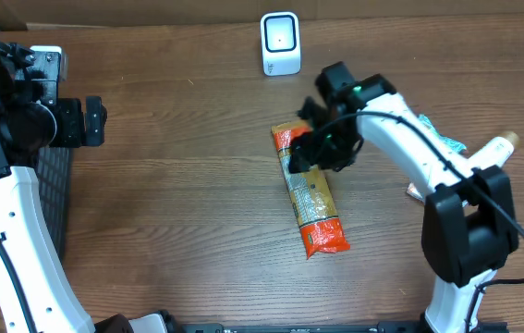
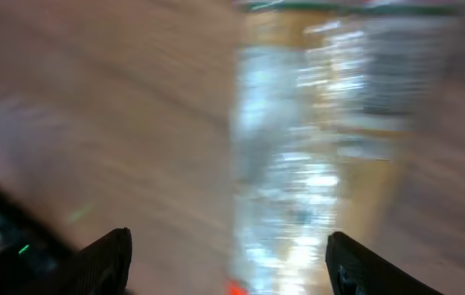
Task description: Scan the item barcode
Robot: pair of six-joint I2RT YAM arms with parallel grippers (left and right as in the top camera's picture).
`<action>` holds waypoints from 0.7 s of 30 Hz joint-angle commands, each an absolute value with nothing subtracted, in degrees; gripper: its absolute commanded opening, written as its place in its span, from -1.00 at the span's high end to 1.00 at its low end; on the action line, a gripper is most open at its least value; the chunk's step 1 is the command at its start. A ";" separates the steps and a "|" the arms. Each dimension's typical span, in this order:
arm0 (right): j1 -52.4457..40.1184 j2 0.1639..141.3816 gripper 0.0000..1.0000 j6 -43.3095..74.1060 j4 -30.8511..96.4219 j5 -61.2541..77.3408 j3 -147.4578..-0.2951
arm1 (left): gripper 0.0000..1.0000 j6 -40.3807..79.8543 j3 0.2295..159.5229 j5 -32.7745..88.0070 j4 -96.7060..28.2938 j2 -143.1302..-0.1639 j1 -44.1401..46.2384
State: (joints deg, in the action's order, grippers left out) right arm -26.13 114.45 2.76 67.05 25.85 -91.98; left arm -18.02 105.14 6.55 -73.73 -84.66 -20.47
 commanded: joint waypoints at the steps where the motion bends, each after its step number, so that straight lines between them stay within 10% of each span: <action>1: -30.63 114.83 -0.56 3.03 67.11 31.86 -91.44 | -1.00 -18.68 105.12 6.17 -73.56 -85.01 -20.62; 21: -31.57 114.89 -0.62 13.89 67.99 7.11 -75.22 | -0.99 -18.68 105.12 6.17 -73.56 -85.01 -20.60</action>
State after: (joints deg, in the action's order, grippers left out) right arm -36.82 114.76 12.84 68.05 17.19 -75.75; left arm -18.02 105.14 6.55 -73.73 -84.66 -20.47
